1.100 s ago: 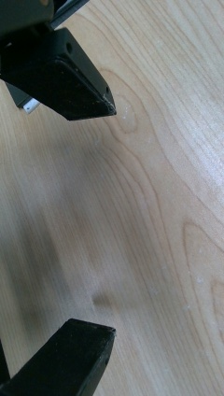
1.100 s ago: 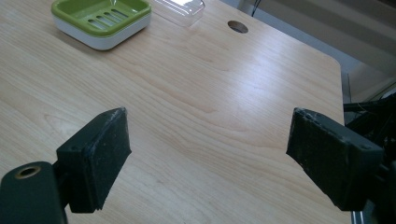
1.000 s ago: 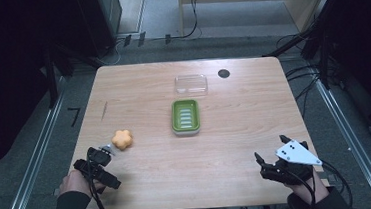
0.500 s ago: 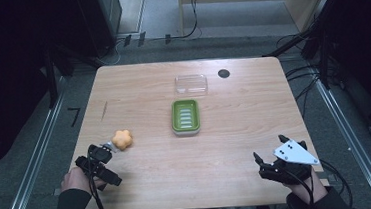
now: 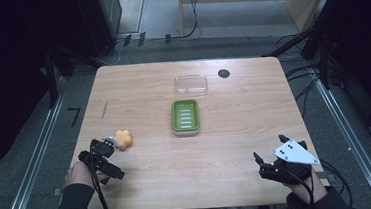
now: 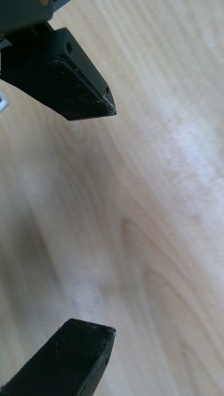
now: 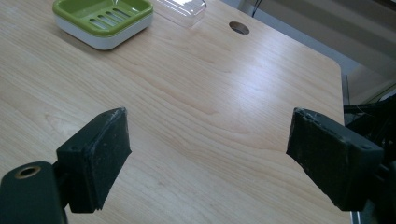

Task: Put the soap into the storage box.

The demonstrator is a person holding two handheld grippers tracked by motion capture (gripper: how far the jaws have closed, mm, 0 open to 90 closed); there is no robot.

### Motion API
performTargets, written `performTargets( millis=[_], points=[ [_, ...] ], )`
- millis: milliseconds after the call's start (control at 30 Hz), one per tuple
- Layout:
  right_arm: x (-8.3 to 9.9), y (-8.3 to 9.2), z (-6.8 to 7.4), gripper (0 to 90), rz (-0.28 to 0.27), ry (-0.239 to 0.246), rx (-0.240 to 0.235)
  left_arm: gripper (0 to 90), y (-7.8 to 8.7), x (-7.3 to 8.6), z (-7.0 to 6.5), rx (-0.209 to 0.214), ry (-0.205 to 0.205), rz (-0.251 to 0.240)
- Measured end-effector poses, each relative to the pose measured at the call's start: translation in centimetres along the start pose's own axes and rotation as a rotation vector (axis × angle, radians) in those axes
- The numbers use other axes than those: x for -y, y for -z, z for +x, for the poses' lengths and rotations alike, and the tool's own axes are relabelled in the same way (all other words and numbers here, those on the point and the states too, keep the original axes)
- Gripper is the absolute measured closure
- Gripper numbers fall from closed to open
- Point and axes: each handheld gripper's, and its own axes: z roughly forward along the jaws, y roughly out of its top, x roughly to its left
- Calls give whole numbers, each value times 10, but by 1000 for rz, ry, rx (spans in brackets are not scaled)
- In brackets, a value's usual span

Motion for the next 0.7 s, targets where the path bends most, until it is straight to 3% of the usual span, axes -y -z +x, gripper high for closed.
performTargets(
  millis=[500, 700],
  points=[
    [0, -1, 0, 137, 9, 6, -3, 0, -2, -31, 7, -4, 19, -62],
    [0, -1, 0, 137, 10, 7, -2, 18, -1, -41, 13, -1, -2, -105]
  ],
)
